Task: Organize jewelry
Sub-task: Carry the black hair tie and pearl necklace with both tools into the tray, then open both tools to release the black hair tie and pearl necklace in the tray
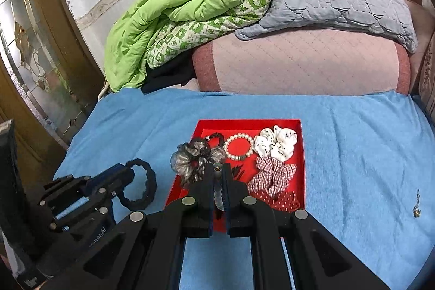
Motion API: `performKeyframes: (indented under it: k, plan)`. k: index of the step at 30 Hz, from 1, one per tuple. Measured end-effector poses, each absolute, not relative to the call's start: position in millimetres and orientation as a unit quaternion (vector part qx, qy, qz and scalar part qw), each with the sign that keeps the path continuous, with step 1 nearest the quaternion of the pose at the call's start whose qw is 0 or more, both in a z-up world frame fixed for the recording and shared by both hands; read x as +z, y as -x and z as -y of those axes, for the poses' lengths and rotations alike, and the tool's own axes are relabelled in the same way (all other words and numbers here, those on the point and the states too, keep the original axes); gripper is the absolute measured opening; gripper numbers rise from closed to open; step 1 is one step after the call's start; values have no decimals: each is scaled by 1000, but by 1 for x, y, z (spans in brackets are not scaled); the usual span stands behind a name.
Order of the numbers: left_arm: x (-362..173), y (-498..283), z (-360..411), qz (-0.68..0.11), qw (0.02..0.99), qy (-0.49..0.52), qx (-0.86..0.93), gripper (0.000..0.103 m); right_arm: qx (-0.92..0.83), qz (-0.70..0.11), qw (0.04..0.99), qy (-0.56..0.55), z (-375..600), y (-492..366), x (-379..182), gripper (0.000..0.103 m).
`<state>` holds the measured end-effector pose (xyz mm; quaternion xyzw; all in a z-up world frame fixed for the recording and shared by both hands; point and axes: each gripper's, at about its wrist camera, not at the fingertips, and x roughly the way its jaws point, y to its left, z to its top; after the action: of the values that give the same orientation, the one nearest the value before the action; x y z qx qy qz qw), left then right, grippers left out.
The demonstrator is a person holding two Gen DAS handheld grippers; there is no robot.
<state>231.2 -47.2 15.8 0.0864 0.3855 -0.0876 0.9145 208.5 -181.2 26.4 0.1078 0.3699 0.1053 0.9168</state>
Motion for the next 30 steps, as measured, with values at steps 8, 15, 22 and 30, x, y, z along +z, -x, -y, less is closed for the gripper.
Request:
performKeyframes:
  k: [8, 15, 22, 30]
  plan:
    - [-1, -255, 50, -402, 908, -78, -89, 8, 102, -376, 913, -119, 188, -235, 25, 7]
    - [-20, -275, 52, -416, 902, -78, -88, 8, 96, -396, 903, -135, 193, -268, 10, 7]
    - [-42, -290, 55, -434, 894, -65, -91, 8, 87, -416, 895, -139, 196, -295, -12, 7]
    - [-61, -301, 57, -446, 888, -63, -90, 8, 87, -436, 883, -150, 200, -319, -34, 7]
